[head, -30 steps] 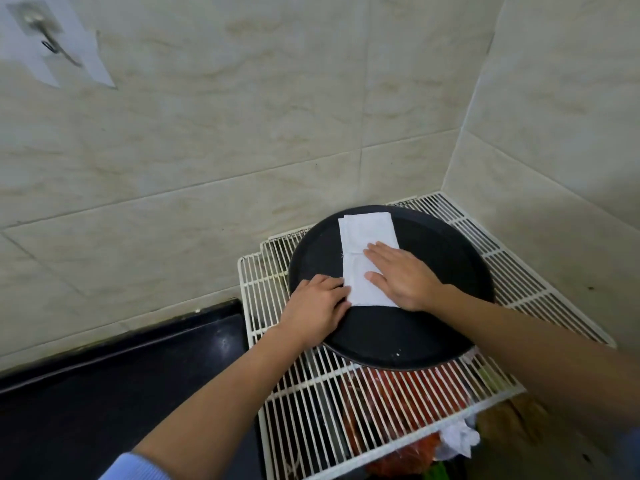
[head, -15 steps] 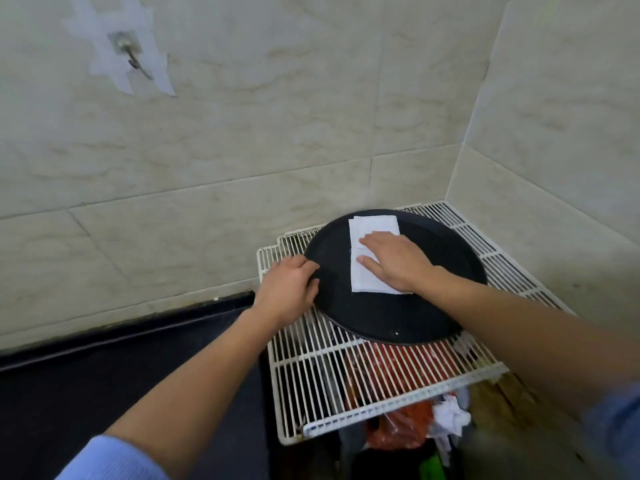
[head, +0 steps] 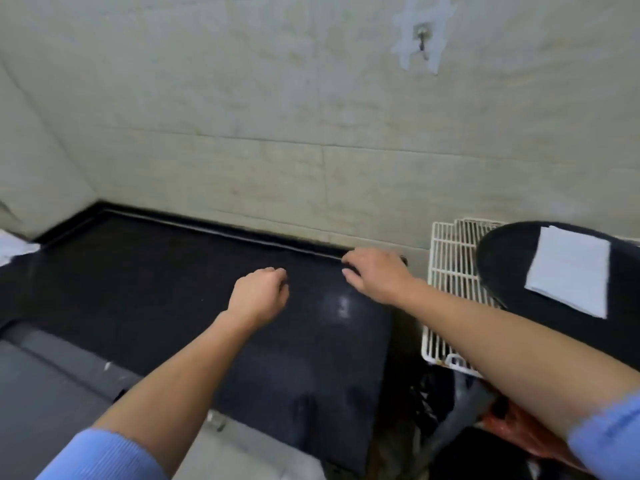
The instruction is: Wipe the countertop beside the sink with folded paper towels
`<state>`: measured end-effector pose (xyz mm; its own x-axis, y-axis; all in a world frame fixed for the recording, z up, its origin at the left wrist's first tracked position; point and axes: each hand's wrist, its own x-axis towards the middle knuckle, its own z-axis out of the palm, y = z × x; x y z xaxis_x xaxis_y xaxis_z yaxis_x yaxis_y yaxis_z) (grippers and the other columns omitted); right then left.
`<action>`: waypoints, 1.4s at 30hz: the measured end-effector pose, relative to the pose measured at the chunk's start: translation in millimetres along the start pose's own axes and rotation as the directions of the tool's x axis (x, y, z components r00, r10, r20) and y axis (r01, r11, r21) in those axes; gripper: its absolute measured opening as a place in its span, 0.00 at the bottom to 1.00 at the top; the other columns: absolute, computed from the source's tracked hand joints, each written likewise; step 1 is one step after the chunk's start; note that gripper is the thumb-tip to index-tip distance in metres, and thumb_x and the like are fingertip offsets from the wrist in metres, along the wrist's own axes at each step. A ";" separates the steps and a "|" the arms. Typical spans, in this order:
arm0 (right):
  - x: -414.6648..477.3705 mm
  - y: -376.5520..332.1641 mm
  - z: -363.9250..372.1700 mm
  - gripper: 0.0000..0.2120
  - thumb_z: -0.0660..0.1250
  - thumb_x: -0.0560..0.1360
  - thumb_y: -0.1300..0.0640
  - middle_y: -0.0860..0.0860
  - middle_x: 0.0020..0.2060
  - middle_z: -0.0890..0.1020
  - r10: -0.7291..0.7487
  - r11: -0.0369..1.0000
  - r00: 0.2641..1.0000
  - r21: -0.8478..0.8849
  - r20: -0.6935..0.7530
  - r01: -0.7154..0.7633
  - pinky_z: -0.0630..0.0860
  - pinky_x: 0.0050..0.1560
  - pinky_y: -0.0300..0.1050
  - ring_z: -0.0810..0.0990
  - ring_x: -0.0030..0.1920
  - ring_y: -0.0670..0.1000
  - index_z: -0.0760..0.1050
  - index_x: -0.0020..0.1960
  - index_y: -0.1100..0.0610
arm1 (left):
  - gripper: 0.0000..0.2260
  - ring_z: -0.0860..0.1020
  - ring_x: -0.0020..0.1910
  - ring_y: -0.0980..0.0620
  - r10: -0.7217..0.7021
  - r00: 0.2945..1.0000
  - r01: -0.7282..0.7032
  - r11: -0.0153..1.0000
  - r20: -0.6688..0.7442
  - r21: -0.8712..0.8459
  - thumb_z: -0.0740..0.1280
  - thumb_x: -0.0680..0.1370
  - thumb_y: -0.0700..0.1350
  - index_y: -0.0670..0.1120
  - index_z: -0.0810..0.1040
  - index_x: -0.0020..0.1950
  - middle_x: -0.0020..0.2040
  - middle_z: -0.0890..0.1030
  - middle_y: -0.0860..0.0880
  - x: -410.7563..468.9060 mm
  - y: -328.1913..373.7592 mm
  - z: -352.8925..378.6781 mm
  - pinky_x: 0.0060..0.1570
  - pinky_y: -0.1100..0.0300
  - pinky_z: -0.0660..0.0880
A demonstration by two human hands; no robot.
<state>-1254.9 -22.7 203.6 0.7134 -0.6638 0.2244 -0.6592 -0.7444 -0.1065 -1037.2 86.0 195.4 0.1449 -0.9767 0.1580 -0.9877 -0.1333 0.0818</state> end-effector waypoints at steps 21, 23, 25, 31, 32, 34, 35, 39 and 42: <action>244.1 -517.1 139.8 0.15 0.55 0.80 0.46 0.50 0.56 0.78 -0.568 0.819 0.819 0.151 0.082 0.553 0.75 0.50 0.50 0.77 0.56 0.53 0.72 0.62 0.52 | 0.10 0.78 0.50 0.44 -0.567 0.823 0.564 0.812 -0.027 0.152 0.60 0.77 0.49 0.46 0.77 0.52 0.51 0.81 0.46 -247.6 -491.2 -75.9 0.44 0.53 0.75; 268.9 -544.7 154.0 0.15 0.55 0.80 0.46 0.50 0.56 0.78 -0.603 0.795 0.792 0.156 0.093 0.587 0.75 0.50 0.50 0.77 0.56 0.53 0.72 0.62 0.52 | 0.10 0.78 0.50 0.44 -0.598 0.801 0.594 0.792 -0.015 0.142 0.60 0.77 0.49 0.46 0.77 0.51 0.50 0.81 0.46 -253.8 -521.2 -70.8 0.43 0.53 0.74; 296.4 -569.8 170.4 0.16 0.55 0.80 0.46 0.50 0.56 0.78 -0.628 0.777 0.770 0.159 0.115 0.610 0.74 0.50 0.50 0.77 0.56 0.53 0.72 0.62 0.51 | 0.10 0.78 0.50 0.43 -0.625 0.780 0.620 0.772 -0.006 0.138 0.59 0.77 0.49 0.47 0.77 0.51 0.50 0.81 0.46 -255.8 -551.8 -65.2 0.43 0.53 0.73; 401.6 -646.5 218.1 0.17 0.55 0.80 0.45 0.50 0.56 0.78 -0.674 0.738 0.725 0.167 0.143 0.653 0.75 0.51 0.51 0.78 0.55 0.54 0.72 0.63 0.51 | 0.09 0.78 0.51 0.41 -0.694 0.719 0.691 0.706 -0.044 0.152 0.60 0.76 0.49 0.47 0.76 0.48 0.49 0.81 0.45 -243.1 -661.6 -69.6 0.43 0.52 0.73; 420.8 -659.7 223.0 0.17 0.55 0.80 0.45 0.50 0.57 0.78 -0.677 0.735 0.720 0.179 0.151 0.654 0.75 0.51 0.51 0.78 0.55 0.54 0.72 0.63 0.52 | 0.08 0.78 0.50 0.41 -0.707 0.706 0.705 0.695 -0.044 0.143 0.60 0.76 0.49 0.47 0.76 0.47 0.48 0.81 0.45 -239.4 -678.7 -73.0 0.43 0.52 0.73; 457.8 -685.5 231.4 0.17 0.55 0.80 0.46 0.51 0.57 0.78 -0.685 0.728 0.711 0.192 0.157 0.658 0.75 0.51 0.51 0.78 0.55 0.54 0.72 0.63 0.52 | 0.08 0.78 0.49 0.41 -0.732 0.680 0.731 0.671 -0.045 0.125 0.60 0.77 0.49 0.47 0.76 0.47 0.48 0.80 0.45 -231.7 -709.5 -79.2 0.41 0.52 0.72; 475.0 -698.7 235.2 0.16 0.55 0.80 0.46 0.51 0.56 0.78 -0.689 0.724 0.708 0.191 0.157 0.662 0.75 0.50 0.51 0.78 0.55 0.55 0.72 0.63 0.51 | 0.08 0.78 0.49 0.41 -0.743 0.667 0.743 0.659 -0.051 0.115 0.60 0.77 0.49 0.47 0.76 0.47 0.48 0.81 0.45 -228.9 -724.1 -81.3 0.41 0.52 0.72; 520.8 -749.4 254.3 0.16 0.56 0.79 0.45 0.52 0.56 0.78 -0.728 0.686 0.655 0.202 0.202 0.699 0.76 0.50 0.51 0.78 0.54 0.55 0.71 0.61 0.52 | 0.09 0.78 0.50 0.43 -0.780 0.623 0.781 0.618 -0.052 0.094 0.59 0.77 0.50 0.48 0.77 0.49 0.49 0.81 0.46 -228.8 -772.7 -85.4 0.42 0.53 0.73; 547.2 -789.7 273.6 0.16 0.56 0.80 0.45 0.52 0.56 0.78 -0.754 0.656 0.619 0.191 0.221 0.730 0.74 0.50 0.50 0.78 0.55 0.55 0.71 0.62 0.52 | 0.10 0.78 0.52 0.43 -0.812 0.582 0.811 0.576 -0.046 0.099 0.59 0.78 0.50 0.48 0.77 0.52 0.50 0.81 0.46 -233.9 -813.8 -85.4 0.45 0.52 0.73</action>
<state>-279.0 182.3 145.5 0.9909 0.1344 0.0047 0.1343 -0.9867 -0.0913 -262.3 437.2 175.8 0.8889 -0.4525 0.0711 -0.4572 -0.8859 0.0780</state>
